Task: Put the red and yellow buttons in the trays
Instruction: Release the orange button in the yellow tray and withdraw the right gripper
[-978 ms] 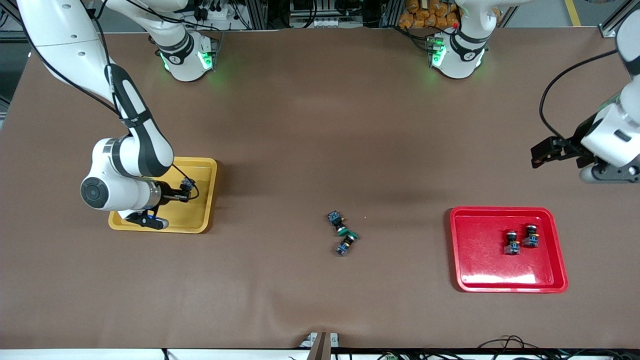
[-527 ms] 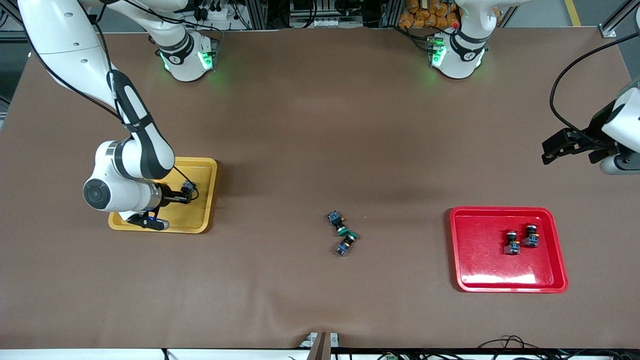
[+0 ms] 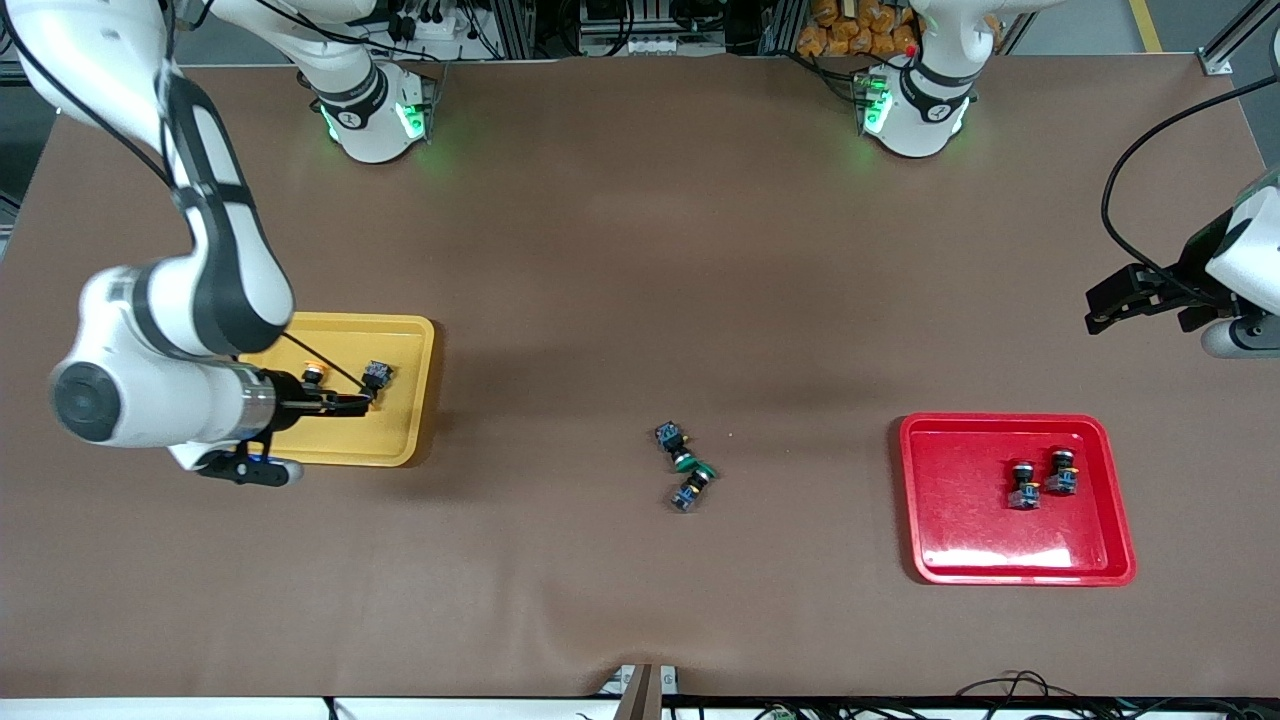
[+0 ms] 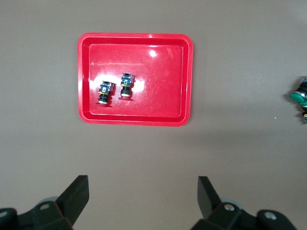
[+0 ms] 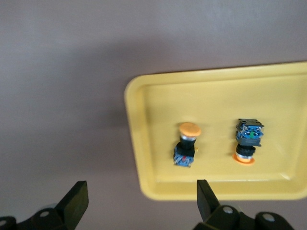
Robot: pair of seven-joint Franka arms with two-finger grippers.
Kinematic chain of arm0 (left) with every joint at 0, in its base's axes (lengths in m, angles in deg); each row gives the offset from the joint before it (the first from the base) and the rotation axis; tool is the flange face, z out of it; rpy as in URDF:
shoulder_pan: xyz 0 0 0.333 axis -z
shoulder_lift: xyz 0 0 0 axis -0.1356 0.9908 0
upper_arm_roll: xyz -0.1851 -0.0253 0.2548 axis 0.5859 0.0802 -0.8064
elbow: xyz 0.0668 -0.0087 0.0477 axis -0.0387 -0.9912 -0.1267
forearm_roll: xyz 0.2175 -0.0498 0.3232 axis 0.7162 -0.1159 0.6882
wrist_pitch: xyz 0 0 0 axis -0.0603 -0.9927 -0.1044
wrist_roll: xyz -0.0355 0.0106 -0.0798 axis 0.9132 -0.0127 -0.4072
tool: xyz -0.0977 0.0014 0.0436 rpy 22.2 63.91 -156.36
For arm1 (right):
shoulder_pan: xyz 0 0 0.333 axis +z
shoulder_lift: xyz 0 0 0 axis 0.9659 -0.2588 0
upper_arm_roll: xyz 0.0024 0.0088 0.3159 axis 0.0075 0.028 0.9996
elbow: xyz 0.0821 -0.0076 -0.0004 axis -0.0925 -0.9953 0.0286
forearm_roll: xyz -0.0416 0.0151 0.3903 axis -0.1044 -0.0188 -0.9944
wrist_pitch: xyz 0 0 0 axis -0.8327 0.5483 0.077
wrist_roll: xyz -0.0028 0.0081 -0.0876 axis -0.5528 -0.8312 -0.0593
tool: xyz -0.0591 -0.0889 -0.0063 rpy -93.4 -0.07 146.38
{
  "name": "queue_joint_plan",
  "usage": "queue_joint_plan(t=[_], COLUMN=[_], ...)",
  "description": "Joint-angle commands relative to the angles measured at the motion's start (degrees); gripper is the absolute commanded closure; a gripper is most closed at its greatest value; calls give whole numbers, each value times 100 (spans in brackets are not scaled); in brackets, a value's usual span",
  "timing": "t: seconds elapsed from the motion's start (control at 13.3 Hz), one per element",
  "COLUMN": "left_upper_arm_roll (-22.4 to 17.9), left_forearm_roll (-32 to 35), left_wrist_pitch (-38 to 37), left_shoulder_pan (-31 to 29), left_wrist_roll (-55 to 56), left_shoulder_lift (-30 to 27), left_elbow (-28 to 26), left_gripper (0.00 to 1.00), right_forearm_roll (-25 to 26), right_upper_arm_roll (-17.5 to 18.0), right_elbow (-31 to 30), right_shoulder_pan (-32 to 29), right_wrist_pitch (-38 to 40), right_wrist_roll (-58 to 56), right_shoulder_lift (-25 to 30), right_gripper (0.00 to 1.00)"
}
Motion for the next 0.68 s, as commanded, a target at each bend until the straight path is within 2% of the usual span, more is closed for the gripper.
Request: queue_joint_plan(t=[0.0, 0.23, 0.38, 0.53, 0.6], left_upper_arm_roll=[20, 12, 20, 20, 20], left_forearm_roll=[-52, -43, -43, -43, -43], left_wrist_pitch=[-108, -108, -108, -117, -108], left_shoulder_pan=[-20, -20, -20, -20, -20], left_wrist_roll=[-40, -31, -22, -13, -13], left_shoulder_lift=[58, 58, 49, 58, 58], left_elbow=[165, 165, 165, 165, 165], left_gripper=[0, 0, 0, 0, 0], right_forearm_roll=[144, 258, 276, 258, 389], right_upper_arm_roll=[17, 411, 860, 914, 897], right_elbow=[1241, 1901, 2062, 2053, 2009], right_shoulder_pan=[16, -45, -431, -573, -521], right_wrist_pitch=[977, 1786, 2173, 2585, 2631], right_wrist_roll=[-90, -81, -81, -12, -11], right_shoulder_lift=[-97, 271, 509, 833, 1227], right_gripper=[0, 0, 0, 0, 0])
